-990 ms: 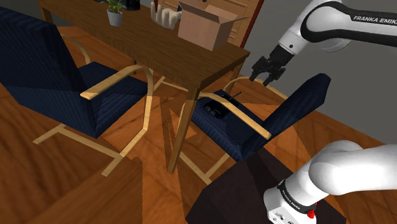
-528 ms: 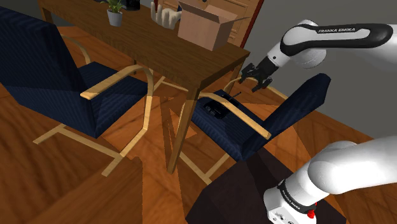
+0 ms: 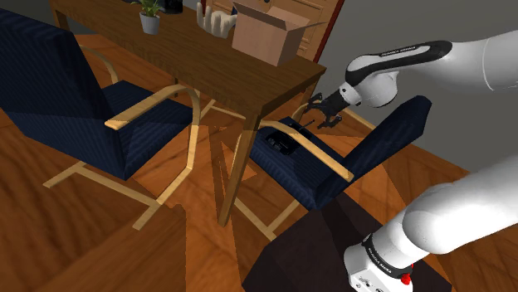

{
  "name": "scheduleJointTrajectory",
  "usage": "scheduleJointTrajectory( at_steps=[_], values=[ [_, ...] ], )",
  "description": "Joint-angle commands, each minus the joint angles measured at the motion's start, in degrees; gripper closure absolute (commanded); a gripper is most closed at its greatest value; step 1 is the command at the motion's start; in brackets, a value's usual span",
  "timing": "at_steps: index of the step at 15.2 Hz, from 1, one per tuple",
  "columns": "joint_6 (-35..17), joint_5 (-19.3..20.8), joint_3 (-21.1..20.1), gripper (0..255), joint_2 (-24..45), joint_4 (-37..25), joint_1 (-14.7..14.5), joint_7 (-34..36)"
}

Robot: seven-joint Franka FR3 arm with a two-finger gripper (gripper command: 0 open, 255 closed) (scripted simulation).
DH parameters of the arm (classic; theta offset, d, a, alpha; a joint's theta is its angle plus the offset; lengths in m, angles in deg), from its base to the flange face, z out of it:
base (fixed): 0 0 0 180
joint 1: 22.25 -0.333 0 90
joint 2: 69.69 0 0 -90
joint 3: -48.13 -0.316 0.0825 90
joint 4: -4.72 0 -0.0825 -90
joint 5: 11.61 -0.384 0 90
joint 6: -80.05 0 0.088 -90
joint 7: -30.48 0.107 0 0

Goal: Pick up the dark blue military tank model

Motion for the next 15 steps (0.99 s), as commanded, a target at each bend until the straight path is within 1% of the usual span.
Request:
scheduleJointTrajectory(
  at_steps=[1,4,6,7,13,14,15],
  values=[
    [-3.6,-7.0,1.7,0,4.3,-0.8,-1.0,-2.2],
    [-6.9,-19.1,3.5,0,10.8,-2.8,-2.0,-7.2],
    [-8.0,-27.9,4.0,0,15.4,-4.7,-1.9,-11.0],
    [-8.0,-28.5,3.8,0,15.7,-4.9,-1.7,-11.2],
    [-8.9,-35.8,2.9,0,20.0,-5.6,-1.3,-18.1],
    [-9.0,-37.7,2.7,0,21.2,-5.8,-1.1,-19.8],
    [-9.0,-37.7,2.7,0,21.2,-5.8,-1.1,-19.8]
  ],
)
